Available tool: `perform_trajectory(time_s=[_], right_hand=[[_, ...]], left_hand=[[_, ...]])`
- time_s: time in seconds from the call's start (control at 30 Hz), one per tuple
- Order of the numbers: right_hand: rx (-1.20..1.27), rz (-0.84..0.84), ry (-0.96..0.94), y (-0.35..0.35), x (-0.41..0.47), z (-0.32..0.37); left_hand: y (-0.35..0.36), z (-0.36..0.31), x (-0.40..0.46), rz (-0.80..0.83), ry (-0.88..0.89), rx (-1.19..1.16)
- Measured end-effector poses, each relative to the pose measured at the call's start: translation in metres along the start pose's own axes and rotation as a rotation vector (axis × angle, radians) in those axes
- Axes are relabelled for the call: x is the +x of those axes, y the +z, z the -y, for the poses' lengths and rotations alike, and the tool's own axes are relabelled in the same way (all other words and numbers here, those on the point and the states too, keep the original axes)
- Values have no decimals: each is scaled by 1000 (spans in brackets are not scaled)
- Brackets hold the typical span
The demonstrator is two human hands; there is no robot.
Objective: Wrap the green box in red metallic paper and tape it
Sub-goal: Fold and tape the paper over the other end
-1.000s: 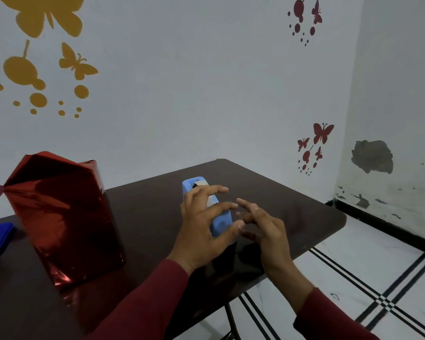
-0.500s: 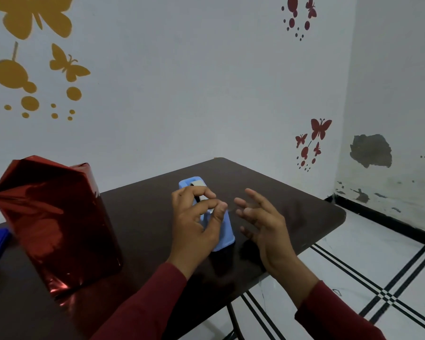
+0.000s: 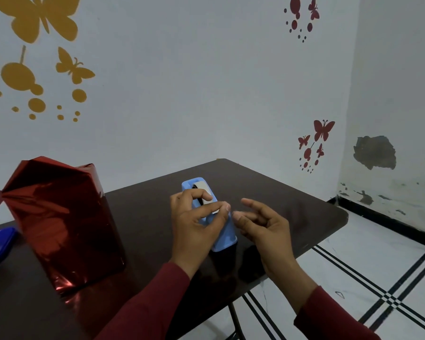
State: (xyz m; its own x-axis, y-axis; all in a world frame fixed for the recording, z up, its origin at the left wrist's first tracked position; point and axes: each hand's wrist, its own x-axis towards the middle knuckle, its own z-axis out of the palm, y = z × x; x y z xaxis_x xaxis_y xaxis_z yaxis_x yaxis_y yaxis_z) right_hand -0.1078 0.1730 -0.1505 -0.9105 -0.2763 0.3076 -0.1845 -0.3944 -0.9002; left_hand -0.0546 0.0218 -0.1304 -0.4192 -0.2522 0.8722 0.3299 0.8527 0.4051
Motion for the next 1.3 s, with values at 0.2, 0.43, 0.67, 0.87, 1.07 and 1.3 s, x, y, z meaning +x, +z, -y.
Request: perform_trajectory(time_s=[0.2, 0.43, 0.67, 0.87, 1.07, 1.3], right_hand=[[30, -13, 28, -1, -2, 3], [45, 63, -29, 19, 2, 35], [68, 351, -115, 106, 9, 86], [-120, 429, -179, 195, 28, 86], [-246, 474, -59, 265, 50, 83], [-95, 484, 175, 291, 66, 60]], left_hand=[[-10, -9, 7, -33, -143, -91], [-65, -26, 27, -2, -64, -40], [-179, -42, 63, -76, 129, 255], [-271, -29, 80, -128, 35, 440], [-298, 4, 107, 150, -253, 436], [-283, 30, 146, 334, -345, 374]])
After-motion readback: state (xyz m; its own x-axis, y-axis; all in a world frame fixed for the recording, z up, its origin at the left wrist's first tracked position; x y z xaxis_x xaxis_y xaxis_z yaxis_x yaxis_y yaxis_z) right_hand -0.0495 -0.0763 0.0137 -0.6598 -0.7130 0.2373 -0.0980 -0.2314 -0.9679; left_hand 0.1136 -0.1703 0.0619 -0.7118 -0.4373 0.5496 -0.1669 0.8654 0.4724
